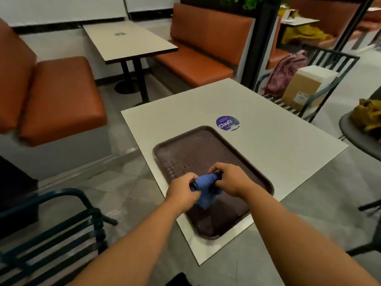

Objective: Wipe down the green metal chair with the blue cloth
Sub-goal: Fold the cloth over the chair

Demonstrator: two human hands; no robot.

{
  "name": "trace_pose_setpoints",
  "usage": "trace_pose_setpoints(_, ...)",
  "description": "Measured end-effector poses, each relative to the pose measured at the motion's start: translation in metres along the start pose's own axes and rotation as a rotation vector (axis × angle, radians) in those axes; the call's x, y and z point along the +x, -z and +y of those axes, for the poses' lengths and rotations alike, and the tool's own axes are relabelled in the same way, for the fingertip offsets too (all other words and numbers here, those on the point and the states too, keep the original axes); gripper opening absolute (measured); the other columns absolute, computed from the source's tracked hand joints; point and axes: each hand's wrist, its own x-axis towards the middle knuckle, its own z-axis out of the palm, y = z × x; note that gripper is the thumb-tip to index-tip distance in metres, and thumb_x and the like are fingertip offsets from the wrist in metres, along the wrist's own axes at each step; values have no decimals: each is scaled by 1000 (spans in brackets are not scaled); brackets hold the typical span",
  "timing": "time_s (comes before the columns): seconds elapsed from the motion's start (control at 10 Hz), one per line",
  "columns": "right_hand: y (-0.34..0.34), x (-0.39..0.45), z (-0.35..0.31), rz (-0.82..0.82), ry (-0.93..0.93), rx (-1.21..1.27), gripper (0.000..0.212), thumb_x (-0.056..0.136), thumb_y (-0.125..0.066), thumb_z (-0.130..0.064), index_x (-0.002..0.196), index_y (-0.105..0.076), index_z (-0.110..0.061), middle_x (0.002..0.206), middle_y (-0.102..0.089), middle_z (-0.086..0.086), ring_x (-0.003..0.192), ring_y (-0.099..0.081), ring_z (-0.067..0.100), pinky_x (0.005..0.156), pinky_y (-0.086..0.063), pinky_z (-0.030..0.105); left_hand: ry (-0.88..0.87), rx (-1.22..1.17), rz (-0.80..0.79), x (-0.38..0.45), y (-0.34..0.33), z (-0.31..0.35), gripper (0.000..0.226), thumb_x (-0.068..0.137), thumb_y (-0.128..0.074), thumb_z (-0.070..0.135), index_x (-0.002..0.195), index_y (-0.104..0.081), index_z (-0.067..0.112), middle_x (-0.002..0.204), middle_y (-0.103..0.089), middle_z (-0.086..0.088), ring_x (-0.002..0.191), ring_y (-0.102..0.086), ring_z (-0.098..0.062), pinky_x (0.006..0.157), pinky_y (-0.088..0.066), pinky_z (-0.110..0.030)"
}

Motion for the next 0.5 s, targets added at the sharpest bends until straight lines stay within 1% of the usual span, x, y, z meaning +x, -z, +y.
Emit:
trace_pose_setpoints(0.1, 4, 12, 19, 74, 75, 35, 34, 75, -62, 1, 100, -64, -21, 103, -67, 0, 88, -59, 15, 75, -45, 22, -46, 21, 100, 10, -14, 7, 32, 74, -65, 13, 102, -64, 27, 101, -67, 3, 87, -61, -17, 70, -46, -24)
trace_pose_setpoints(0.2, -1, 20, 36, 45, 148, 58, 35, 72, -63, 4, 99, -66, -18, 108, -65, -2, 91, -57, 10, 80, -45, 16, -77, 67, 62, 16, -24, 0, 40, 75, -67, 11, 115, -64, 19, 120, -62, 0, 108, -59, -17, 90, -45, -23)
trace_pose_setpoints(0.3, -7, 29, 50, -142, 174, -105, 30, 72, -70, -7, 101, -67, -17, 110, -65, -2, 95, -60, 13, 83, -45, 18, -30, 268, -113, 16, -31, -4, 41, 80, -64, 18, 121, -61, 22, 125, -60, 0, 114, -56, -19, 94, -43, -25)
trace_pose_setpoints(0.4, -9, 39, 60, -274, 155, -224, 28, 75, -72, -18, 102, -69, -22, 110, -67, -3, 98, -62, 14, 86, -48, 22, 1, 399, -239, 12, -39, -5, 46, 82, -61, 21, 128, -56, 24, 129, -58, -2, 117, -54, -23, 95, -45, -31)
trace_pose_setpoints(0.5, -6, 50, 45, -300, 169, -375, 23, 80, -66, -26, 103, -69, -23, 107, -68, 0, 101, -63, 20, 88, -52, 32, 17, 421, -209, 14, -34, -2, 45, 83, -60, 27, 128, -55, 26, 128, -58, 0, 116, -54, -22, 92, -47, -32)
